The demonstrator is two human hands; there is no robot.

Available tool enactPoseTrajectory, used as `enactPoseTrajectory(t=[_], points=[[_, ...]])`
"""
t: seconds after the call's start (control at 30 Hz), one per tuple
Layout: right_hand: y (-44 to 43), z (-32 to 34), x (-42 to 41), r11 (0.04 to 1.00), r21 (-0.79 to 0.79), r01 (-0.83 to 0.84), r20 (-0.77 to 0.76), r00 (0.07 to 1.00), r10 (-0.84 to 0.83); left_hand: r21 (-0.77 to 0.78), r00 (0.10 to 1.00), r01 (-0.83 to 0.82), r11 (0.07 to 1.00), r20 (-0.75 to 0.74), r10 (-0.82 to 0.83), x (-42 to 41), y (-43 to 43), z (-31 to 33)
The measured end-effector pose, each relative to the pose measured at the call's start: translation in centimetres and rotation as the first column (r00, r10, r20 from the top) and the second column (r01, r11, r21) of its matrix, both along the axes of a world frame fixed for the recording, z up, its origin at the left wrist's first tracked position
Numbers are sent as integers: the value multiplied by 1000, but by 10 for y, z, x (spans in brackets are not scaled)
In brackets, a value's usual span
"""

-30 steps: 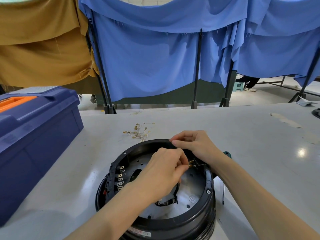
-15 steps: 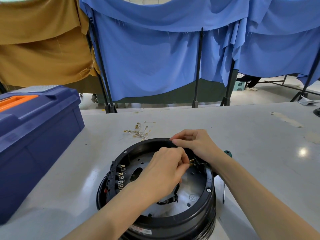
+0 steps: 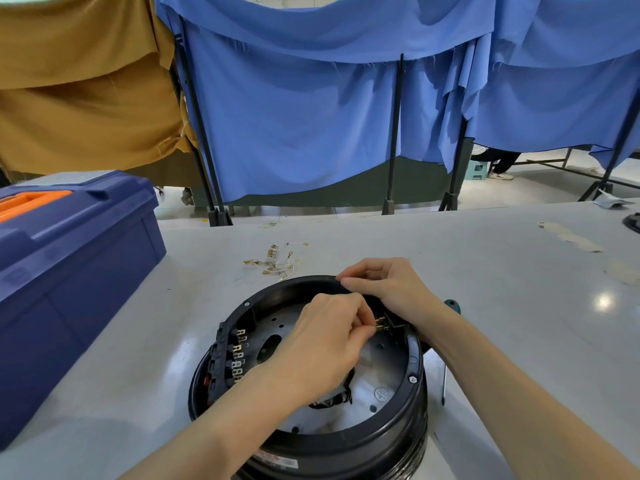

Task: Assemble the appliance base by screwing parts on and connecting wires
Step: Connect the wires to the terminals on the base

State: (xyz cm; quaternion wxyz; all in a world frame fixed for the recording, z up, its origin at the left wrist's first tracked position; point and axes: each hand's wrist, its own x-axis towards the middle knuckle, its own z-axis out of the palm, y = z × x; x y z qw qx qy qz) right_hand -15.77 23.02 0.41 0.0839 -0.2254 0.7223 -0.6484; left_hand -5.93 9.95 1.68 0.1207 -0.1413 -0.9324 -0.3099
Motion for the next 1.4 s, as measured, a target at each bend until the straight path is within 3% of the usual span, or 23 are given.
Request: enactPoseTrajectory(t=[0.37, 0.83, 1.4], points=[[0, 1, 0, 1000, 5, -2, -16, 1000, 2, 11, 1000, -3, 1000, 30, 3, 1, 0, 1], [-1, 1, -1, 1000, 9, 0, -44, 999, 0, 131, 994, 5, 991, 109, -19, -4, 0, 1], [-1, 1, -1, 1000, -7, -9, -45, 999, 9, 78, 997, -7, 997, 75, 1, -2, -2, -1]])
